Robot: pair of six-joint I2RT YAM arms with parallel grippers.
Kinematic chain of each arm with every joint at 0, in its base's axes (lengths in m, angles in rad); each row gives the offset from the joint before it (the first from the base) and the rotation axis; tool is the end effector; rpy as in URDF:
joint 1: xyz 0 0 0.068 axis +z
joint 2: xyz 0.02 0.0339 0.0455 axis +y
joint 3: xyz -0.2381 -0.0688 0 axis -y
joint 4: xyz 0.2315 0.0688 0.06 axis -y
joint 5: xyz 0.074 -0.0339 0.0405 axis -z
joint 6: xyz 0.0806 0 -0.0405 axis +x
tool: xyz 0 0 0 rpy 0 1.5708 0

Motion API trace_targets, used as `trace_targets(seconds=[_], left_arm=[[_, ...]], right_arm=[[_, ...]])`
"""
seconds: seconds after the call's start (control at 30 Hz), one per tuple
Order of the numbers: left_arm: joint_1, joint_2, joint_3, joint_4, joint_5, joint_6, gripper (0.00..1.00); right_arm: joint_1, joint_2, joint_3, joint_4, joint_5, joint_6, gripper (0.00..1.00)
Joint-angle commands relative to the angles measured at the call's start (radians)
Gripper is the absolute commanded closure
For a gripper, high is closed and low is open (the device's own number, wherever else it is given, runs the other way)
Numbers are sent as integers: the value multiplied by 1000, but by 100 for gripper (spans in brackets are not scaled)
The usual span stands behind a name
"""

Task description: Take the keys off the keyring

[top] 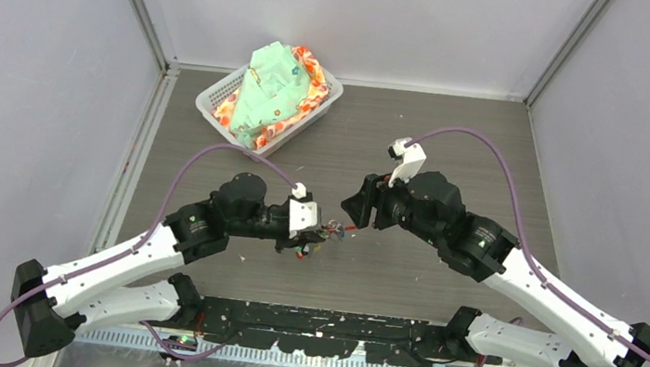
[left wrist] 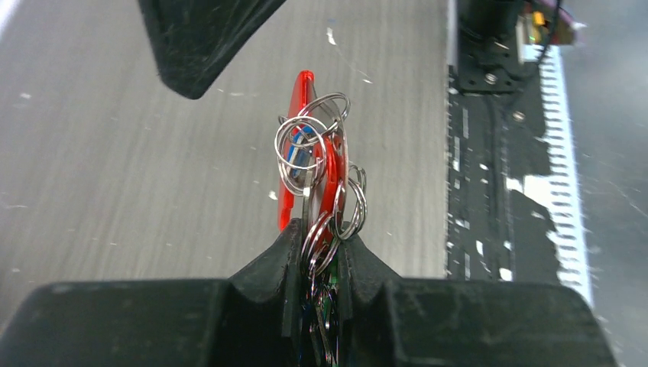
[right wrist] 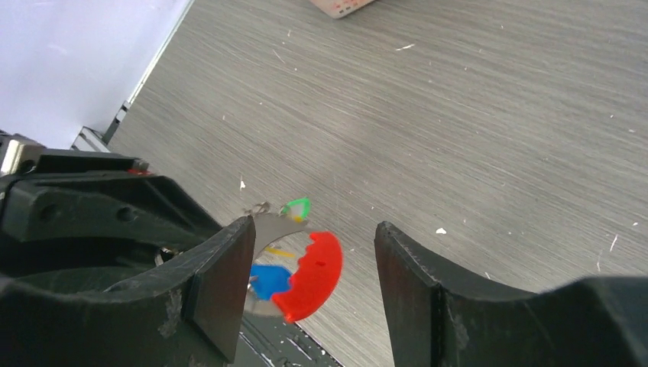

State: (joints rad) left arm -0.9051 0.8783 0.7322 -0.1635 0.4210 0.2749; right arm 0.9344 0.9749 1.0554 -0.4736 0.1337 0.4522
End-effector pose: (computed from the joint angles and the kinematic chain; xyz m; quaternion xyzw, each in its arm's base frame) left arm 0.1262 -0.2141 0.2775 0.5418 0.5878 -0.3392 0.4959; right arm 0.1599 0.1982 0.3300 -0.1621 0.8146 0.3114 0.4617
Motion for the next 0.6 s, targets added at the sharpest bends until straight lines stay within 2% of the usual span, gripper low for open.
trace_targets(seconds=[0.0,0.3,0.57], left_arm=[[20,21,110,-181,153,12,100],[48,42,200,-322,251,-20,100],[94,170,382,-557,390,-101,100]], right_arm=[[-28,-16,-67,97,-39,35,37],[-214,-83,-289,304,-326,106,40],[-218,-206,-505,586,-514,138,40]])
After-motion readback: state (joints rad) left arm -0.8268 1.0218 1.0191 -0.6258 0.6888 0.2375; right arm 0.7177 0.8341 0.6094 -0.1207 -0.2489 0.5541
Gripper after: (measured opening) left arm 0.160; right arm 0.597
